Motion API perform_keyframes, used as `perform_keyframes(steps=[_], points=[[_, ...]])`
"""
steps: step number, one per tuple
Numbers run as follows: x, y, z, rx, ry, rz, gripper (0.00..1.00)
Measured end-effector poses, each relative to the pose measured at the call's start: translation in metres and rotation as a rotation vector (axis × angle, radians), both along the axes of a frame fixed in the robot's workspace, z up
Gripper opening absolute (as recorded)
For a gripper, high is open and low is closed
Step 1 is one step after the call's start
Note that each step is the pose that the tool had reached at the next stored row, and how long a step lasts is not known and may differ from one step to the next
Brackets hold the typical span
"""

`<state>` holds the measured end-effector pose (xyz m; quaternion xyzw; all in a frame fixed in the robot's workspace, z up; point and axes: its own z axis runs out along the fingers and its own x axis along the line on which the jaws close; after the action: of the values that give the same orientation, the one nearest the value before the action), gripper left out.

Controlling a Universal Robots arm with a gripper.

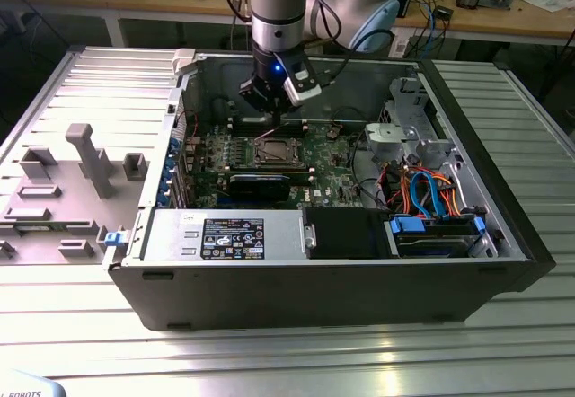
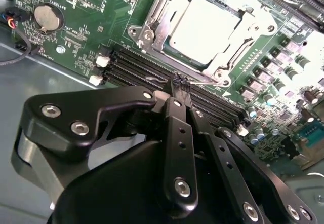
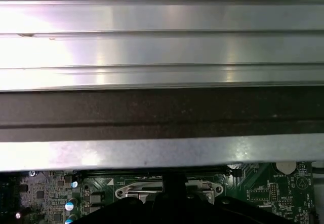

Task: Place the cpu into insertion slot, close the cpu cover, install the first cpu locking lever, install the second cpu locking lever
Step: 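Install the first cpu locking lever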

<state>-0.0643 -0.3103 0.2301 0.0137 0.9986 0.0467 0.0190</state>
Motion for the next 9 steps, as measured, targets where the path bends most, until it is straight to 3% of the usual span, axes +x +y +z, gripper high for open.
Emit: perform_keyframes(steps=[9], points=[[0.0044,0.0024,-0.0008,-0.0001,-0.0001,0.000,0.11]])
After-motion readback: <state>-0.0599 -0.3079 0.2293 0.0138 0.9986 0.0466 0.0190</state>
